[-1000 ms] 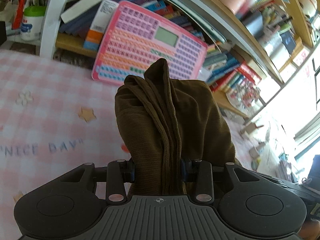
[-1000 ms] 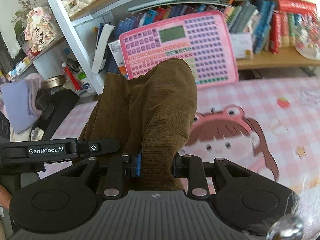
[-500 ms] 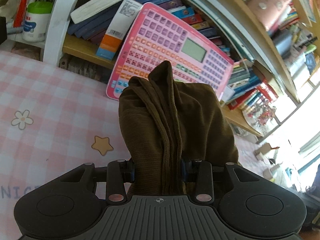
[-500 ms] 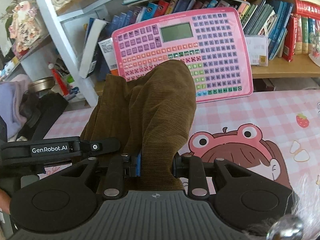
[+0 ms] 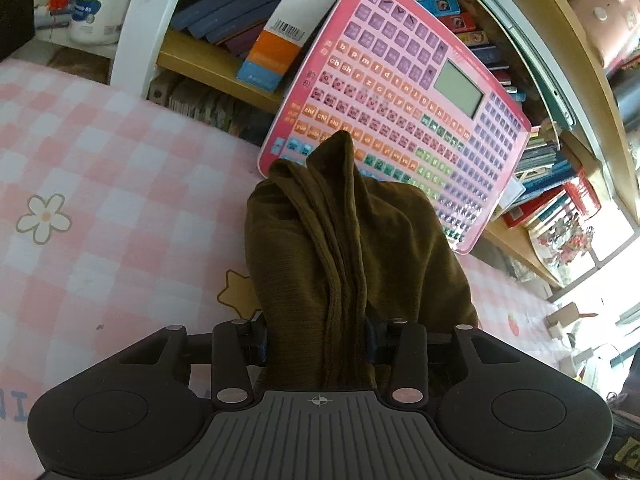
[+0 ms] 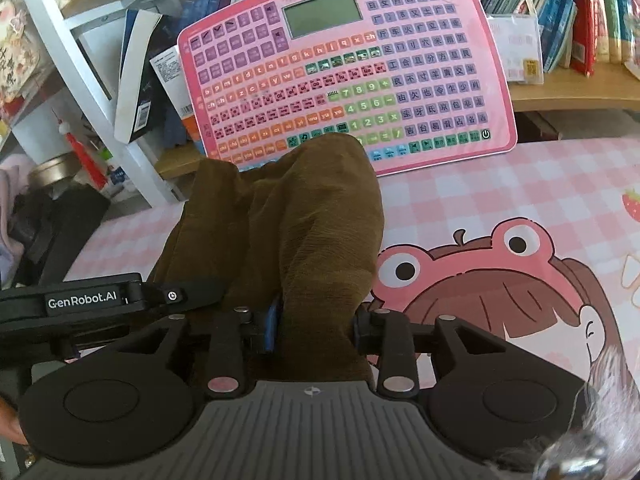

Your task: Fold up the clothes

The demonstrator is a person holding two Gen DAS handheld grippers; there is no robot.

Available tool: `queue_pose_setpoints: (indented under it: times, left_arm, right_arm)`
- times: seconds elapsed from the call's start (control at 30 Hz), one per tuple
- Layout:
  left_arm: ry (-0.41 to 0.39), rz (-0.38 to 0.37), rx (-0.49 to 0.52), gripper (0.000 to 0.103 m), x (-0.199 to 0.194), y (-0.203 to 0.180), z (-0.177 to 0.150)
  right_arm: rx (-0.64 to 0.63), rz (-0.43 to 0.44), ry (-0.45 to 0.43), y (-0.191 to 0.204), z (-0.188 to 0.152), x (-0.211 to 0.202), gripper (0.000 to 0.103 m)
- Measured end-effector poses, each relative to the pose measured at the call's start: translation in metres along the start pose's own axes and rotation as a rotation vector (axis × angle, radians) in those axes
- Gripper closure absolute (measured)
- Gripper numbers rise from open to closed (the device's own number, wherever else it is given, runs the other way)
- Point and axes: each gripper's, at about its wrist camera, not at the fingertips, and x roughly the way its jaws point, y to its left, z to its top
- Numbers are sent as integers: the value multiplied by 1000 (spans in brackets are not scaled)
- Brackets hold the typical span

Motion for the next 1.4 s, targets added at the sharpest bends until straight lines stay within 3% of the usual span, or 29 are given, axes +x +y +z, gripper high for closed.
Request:
queue_pose_setpoints:
  times: [0.07, 0.27, 0.4, 0.53, 0.7, 0.97, 1.4]
  left_arm:
    - [-12, 7, 9, 60, -5, -1, 0]
    - [-50, 26, 35, 49, -21, -6, -2]
    - [-74, 39, 53, 47, -31, -8, -3]
    - [-99, 58, 109, 45, -49, -21, -16]
    - [-130, 82, 181, 33, -72, -38, -34]
    - [-126, 164, 191, 16, -93, -63, -75]
    - [-164, 302, 212, 7, -109, -91, -125]
  right_arm:
    - [0, -6, 3, 0, 1, 0, 70]
    - [-12, -68, -13, -2, 1, -14, 51]
    - [-34, -94, -45, 0, -2, -33, 41]
    - [-72, -122, -72, 9, -9, -53, 30]
    - [-118, -147, -94, 19, -23, -77, 18]
    - [-159, -177, -69, 13, -51, -104, 15]
    - [-167, -178, -15, -9, -82, -130, 14]
